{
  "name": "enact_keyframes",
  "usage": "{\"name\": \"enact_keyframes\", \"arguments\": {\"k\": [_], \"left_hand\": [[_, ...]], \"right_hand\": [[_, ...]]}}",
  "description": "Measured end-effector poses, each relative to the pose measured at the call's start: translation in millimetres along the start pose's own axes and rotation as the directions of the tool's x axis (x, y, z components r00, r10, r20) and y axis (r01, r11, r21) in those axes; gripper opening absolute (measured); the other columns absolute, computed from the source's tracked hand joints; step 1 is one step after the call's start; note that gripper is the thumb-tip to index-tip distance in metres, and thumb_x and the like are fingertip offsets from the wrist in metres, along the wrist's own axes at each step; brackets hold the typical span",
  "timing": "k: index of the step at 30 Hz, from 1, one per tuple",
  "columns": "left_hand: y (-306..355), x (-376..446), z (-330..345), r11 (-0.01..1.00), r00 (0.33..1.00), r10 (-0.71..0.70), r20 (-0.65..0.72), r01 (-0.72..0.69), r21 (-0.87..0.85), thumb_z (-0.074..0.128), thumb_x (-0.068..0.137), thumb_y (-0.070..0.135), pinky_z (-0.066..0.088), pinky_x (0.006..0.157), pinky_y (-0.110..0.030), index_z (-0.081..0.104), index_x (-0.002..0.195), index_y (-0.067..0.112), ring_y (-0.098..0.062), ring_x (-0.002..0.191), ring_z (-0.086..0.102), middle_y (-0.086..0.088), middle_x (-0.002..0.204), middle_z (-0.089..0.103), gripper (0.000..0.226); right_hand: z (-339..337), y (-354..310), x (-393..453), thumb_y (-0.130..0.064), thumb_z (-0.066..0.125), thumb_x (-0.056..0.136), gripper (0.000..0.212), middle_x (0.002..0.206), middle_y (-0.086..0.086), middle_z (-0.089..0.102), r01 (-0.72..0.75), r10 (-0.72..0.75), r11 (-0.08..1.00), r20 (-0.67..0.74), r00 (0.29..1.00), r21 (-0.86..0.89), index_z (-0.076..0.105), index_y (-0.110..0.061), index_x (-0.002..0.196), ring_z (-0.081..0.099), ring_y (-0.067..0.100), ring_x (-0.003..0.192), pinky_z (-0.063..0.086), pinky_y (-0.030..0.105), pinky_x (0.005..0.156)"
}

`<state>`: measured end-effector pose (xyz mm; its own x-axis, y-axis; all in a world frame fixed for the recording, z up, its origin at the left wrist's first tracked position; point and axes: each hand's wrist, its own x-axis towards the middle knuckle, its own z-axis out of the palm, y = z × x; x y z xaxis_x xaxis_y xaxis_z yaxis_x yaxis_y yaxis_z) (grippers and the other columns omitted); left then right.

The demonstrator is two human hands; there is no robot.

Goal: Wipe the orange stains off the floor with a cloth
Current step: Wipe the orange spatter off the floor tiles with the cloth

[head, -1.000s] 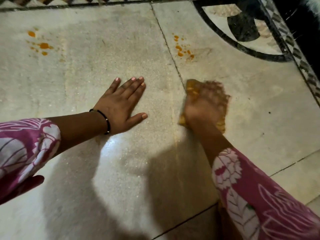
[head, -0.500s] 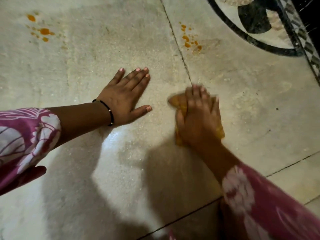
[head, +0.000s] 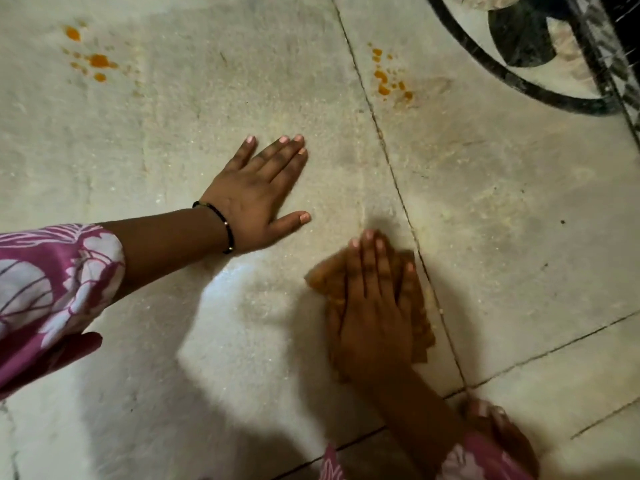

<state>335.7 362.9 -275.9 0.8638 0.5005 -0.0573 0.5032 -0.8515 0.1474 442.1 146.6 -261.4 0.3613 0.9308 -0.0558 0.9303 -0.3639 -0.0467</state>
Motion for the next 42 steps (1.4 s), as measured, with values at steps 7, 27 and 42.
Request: {"name": "enact_keyframes", "arguments": {"k": [7, 27, 42], "left_hand": [[1, 0, -1, 1.000, 1.000, -0.005, 0.008, 0.005, 0.001, 0.015, 0.087, 0.066, -0.003, 0.117, -0.045, 0.007, 0.151, 0.009, -0.023, 0.146, 0.006, -0.009, 0.159, 0.006, 0.086], [3, 0, -3, 0.999, 0.999, -0.022, 0.043, 0.021, 0.027, 0.010, 0.086, 0.069, -0.005, 0.117, -0.043, 0.002, 0.151, 0.012, -0.020, 0.146, 0.001, -0.006, 0.159, 0.002, 0.086], [-9, 13, -12, 0.999, 0.999, -0.045, -0.023, 0.044, -0.019, 0.025, 0.076, 0.080, 0.005, 0.117, -0.048, 0.014, 0.150, 0.010, -0.023, 0.145, 0.009, -0.008, 0.158, 0.012, 0.103]], "right_hand": [[-16, 3, 204, -0.042, 0.028, 0.094, 0.070, 0.159, 0.014, 0.006, -0.090, 0.089, 0.995, -0.030, 0.996, -0.039, 0.008, -0.005, 0.151, 0.005, 0.026, 0.147, 0.003, 0.051, 0.117], [-14, 25, 163, -0.046, 0.031, 0.095, 0.069, 0.160, 0.009, 0.007, -0.264, 0.263, 0.961, 0.026, 0.964, 0.087, 0.013, -0.010, 0.151, -0.001, 0.024, 0.147, -0.005, 0.045, 0.117], [-26, 138, 164, -0.051, 0.025, 0.091, 0.072, 0.160, 0.002, 0.005, -0.235, 0.234, 0.968, 0.027, 0.972, 0.092, 0.010, -0.018, 0.152, 0.000, 0.019, 0.147, -0.005, 0.042, 0.118]]}}
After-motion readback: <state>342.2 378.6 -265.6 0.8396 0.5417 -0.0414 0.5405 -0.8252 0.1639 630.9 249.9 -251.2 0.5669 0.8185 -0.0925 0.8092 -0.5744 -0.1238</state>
